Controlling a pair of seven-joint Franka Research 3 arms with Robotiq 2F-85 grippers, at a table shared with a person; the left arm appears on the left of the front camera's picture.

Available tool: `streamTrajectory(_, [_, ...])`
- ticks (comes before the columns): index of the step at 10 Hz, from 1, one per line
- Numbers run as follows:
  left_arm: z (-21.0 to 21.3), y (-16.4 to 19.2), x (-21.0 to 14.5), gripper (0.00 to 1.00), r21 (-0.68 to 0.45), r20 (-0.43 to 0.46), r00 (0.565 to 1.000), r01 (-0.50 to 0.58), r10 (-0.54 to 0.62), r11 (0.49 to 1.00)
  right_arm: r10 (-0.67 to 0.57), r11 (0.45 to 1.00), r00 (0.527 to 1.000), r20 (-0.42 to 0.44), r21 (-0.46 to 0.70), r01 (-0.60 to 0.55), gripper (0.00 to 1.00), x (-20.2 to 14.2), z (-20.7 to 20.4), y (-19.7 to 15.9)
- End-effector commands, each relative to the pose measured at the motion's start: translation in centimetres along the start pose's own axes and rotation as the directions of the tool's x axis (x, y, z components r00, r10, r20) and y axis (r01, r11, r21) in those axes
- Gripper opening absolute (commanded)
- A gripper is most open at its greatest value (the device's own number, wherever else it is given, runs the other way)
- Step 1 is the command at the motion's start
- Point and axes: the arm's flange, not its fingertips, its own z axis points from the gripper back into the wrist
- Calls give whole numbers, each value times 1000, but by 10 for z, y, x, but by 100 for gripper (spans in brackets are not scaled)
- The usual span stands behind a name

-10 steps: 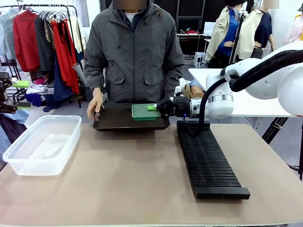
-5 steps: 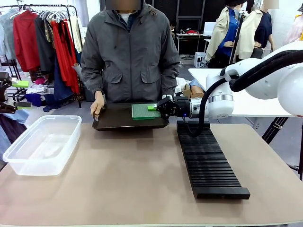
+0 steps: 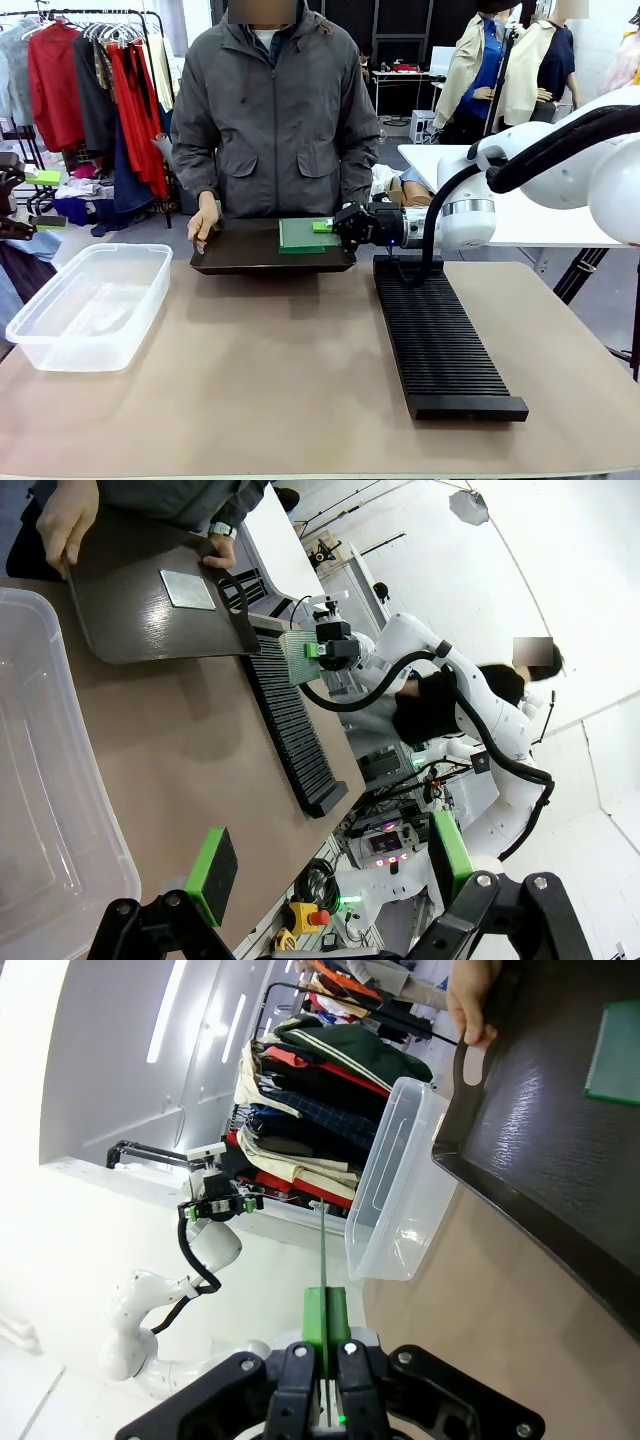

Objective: Sort PCBs into racks and boxes based on the side picked up.
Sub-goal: If the short side of the Blank PCB is picked up, insert it into the PCB Rack ; if the long side is picked up, place it in the Organizing box.

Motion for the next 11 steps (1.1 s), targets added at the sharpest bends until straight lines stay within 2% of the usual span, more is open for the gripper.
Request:
streamTrajectory(1, [1,-1,0,100,1,-3,1000,-3,3,1000,61,998,998,-17,17,-61,0,-2,16,19])
streamTrajectory(5, [1,-1,0,100,1,-3,1000,-3,3,1000,104,995,994,22,3,-104,0,-4,62,53])
streamTrajectory(7, [1,-1,0,100,1,-3,1000,-3,3,1000,221,975,975,15,-29,-221,0,-9,92,73])
streamTrajectory(8, [1,-1,0,100,1,-3,1000,-3,3,1000,388,921,921,-26,-35,-388,0,-11,111,80])
streamTrajectory(11, [1,-1,0,100,1,-3,1000,-3,3,1000,564,822,824,-54,-63,-566,0,-22,154,92])
